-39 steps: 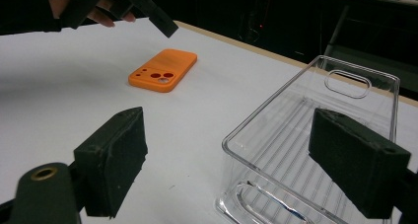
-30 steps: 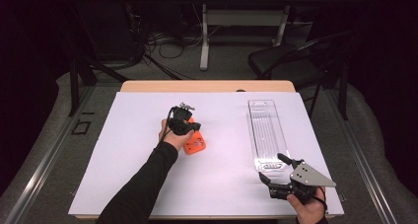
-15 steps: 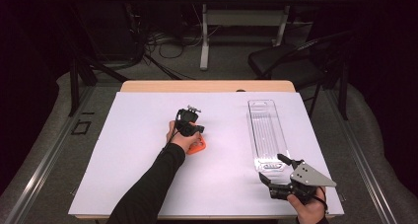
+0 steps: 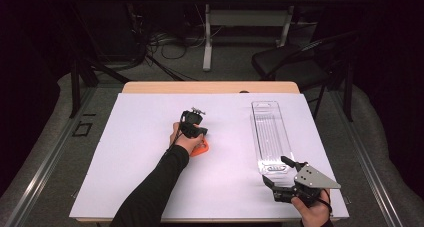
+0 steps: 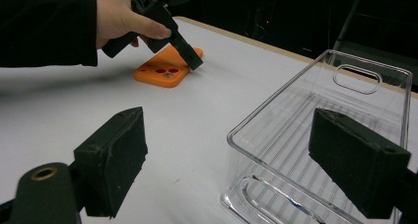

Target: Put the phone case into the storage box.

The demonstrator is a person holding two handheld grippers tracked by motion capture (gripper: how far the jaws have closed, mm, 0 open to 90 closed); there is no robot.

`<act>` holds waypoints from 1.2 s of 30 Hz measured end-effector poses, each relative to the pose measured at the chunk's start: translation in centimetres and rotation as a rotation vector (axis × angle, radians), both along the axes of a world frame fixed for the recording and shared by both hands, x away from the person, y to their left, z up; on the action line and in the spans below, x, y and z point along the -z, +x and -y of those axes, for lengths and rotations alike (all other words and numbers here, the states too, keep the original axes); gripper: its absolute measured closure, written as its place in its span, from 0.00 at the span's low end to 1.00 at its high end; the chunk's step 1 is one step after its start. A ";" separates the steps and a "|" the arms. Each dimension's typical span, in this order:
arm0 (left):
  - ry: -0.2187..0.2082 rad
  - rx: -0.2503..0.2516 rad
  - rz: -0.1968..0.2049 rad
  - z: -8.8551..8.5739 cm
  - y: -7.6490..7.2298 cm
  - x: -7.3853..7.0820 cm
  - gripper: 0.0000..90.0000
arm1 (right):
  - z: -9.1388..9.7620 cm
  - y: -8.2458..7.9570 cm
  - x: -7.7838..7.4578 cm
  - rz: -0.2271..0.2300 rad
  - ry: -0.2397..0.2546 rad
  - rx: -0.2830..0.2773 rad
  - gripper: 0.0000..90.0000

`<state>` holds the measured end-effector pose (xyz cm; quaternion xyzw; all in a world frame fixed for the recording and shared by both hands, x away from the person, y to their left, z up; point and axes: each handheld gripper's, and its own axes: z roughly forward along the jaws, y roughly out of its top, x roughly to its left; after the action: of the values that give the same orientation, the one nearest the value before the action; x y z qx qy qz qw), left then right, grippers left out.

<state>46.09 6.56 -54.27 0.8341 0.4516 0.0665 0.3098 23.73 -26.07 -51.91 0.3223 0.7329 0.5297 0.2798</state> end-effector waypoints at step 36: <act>0.069 0.062 -0.094 -3.0 -4.6 -0.7 1.00 | 0.0 -0.2 0.0 0.001 -0.002 0.002 0.16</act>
<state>41.52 9.54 -53.59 0.8599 0.4371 0.0333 0.2615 23.56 -26.03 -51.88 0.3222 0.7330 0.5289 0.2812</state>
